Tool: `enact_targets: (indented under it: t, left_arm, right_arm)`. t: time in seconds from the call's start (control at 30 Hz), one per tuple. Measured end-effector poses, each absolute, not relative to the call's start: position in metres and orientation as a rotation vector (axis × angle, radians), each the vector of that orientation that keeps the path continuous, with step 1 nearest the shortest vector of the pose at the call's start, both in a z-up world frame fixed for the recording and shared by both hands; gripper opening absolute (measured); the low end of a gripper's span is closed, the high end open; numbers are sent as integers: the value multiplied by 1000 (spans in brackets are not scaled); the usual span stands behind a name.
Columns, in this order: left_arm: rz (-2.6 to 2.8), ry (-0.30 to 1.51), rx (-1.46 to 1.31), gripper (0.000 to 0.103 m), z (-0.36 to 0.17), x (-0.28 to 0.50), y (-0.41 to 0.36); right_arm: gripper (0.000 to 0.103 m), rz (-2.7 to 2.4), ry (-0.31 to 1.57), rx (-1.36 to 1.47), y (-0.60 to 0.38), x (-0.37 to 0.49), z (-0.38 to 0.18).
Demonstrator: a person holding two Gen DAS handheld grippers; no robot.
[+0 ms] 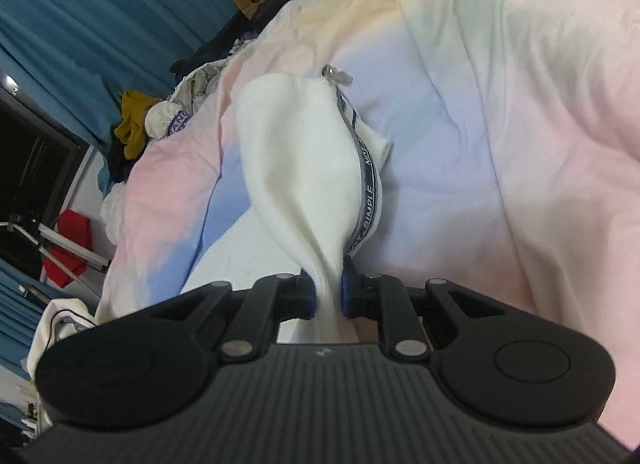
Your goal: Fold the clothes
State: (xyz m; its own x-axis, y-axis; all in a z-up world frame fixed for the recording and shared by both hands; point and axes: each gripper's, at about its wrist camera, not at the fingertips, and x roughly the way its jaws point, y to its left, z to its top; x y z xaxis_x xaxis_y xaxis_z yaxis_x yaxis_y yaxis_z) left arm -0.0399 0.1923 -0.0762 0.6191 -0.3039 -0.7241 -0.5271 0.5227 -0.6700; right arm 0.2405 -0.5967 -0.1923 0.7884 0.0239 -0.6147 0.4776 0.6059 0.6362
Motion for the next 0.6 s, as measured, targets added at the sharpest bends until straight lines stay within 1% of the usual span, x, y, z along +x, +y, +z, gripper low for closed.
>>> enact_targets:
  t: [0.1,0.17,0.2,0.23,0.27,0.3,0.33,0.4,0.6]
  left_arm:
    - [148,923,-1029,87,-81,-25,186]
    - [135,934,-1014,81,-91,-11,180]
    - [141,946,-1010,70,-97,-4,178]
    - [152,970,-1005,44,-104,2,177]
    - [164,996,-1000,29,-111,7,177]
    - [177,1004,-993,18,-114,13,178]
    - [169,992,-994,12,-115,16,180]
    - [188,942,-978,10,-102,17,187]
    - [234,805,-866,8,-28,5,226]
  right_arm:
    - [15,-294,603,873,-595,236,-189]
    - [15,-292,586,841,-594,236,-185]
    - [15,-294,579,828,-590,244,-183]
    - [15,-298,570,823,-588,243,-183]
    - [15,-302,562,818,-586,243,-182]
    - [15,-306,554,812,-584,243,-181]
    - [15,-311,546,809,-582,242,-181]
    - [15,-323,529,821,-580,241,-183]
    - [15,-320,506,864,-585,243,-186]
